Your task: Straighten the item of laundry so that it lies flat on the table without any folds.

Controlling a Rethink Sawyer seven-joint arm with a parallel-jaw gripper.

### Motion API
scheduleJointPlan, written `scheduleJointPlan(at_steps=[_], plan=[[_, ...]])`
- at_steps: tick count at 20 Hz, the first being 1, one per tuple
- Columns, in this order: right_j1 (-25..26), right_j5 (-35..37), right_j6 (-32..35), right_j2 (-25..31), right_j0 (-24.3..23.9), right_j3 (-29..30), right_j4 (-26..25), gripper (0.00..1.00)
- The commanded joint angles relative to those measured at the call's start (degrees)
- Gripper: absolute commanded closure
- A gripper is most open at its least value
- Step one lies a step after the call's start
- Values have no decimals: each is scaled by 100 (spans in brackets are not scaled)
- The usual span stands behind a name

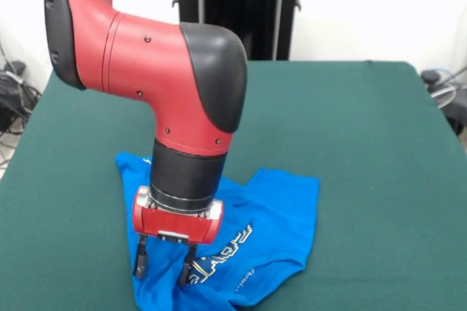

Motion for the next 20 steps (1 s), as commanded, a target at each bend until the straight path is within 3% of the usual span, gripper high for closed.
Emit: scheduleJointPlan(at_steps=[1,7,9,15,20], plan=[[-72,1275,99,704,-284,80,390,0],[-105,1169,428,373,-5,172,345,0],[-204,1059,512,311,-17,379,317,0],[-1029,1070,455,313,-203,1743,258,0],[-937,884,278,277,-228,1790,31,0]])
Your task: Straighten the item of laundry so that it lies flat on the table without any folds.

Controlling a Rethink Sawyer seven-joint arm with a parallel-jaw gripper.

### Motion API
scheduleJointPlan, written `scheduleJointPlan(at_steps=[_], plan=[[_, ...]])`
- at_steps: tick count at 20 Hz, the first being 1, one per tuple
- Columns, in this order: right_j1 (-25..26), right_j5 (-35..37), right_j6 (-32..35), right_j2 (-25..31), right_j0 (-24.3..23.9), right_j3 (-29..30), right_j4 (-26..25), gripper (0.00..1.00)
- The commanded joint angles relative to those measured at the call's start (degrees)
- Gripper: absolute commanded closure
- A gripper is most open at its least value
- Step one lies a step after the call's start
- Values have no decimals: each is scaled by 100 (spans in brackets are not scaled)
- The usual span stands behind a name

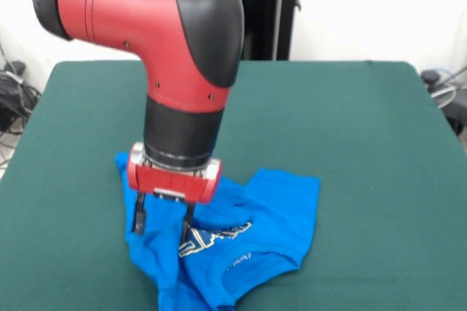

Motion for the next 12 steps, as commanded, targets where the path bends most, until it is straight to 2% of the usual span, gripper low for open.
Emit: scheduleJointPlan(at_steps=[1,12], plan=[[-135,236,269,211,-118,1064,-189,0],[24,143,246,150,-103,953,-282,0]])
